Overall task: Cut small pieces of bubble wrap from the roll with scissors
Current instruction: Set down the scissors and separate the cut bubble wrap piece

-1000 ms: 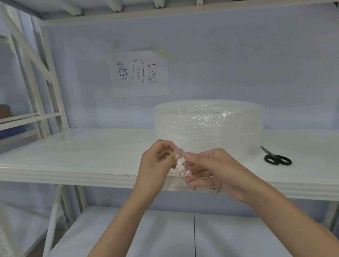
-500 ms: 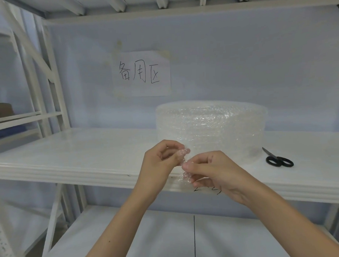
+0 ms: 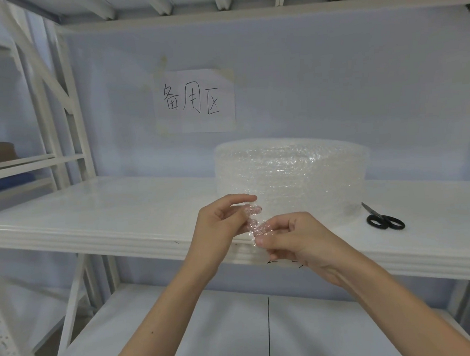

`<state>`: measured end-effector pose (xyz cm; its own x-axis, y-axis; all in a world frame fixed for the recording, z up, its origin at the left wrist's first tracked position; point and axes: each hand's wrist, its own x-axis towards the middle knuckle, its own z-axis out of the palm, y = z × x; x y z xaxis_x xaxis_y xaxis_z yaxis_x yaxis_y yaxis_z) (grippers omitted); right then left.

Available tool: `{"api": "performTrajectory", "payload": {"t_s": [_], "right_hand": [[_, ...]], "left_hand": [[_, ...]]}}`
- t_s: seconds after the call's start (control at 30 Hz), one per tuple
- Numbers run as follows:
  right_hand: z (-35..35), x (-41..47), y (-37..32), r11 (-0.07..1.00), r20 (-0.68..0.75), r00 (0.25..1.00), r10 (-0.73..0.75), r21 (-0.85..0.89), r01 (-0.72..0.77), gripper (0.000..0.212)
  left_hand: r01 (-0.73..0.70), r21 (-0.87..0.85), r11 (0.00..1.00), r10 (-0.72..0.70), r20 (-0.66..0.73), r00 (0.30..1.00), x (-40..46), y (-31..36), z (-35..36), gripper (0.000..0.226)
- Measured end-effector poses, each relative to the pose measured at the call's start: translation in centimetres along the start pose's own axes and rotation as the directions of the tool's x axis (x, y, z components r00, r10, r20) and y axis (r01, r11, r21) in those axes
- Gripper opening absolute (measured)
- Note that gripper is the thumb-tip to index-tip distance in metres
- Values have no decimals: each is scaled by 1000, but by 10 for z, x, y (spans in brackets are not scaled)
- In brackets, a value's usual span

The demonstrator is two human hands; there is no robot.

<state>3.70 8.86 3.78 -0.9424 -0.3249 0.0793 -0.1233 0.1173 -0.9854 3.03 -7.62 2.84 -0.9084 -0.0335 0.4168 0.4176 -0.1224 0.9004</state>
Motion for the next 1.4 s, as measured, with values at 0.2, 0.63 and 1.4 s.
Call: {"api": "performTrajectory", "payload": {"t_s": [0.2, 0.63, 1.4], "right_hand": [[-5, -1, 3, 1000, 15, 1000, -8, -6, 8, 21], [-13, -2, 10, 999, 57, 998, -10, 49, 7, 22], [-12, -2, 6, 974, 72, 997, -10, 228, -7, 18]], "left_hand": [[71, -67, 995, -69, 30, 997, 2, -3, 0, 29], [112, -169, 979, -102, 69, 992, 3, -5, 1, 19], [26, -83, 996, -23, 39, 999, 5, -9, 5, 33]]}}
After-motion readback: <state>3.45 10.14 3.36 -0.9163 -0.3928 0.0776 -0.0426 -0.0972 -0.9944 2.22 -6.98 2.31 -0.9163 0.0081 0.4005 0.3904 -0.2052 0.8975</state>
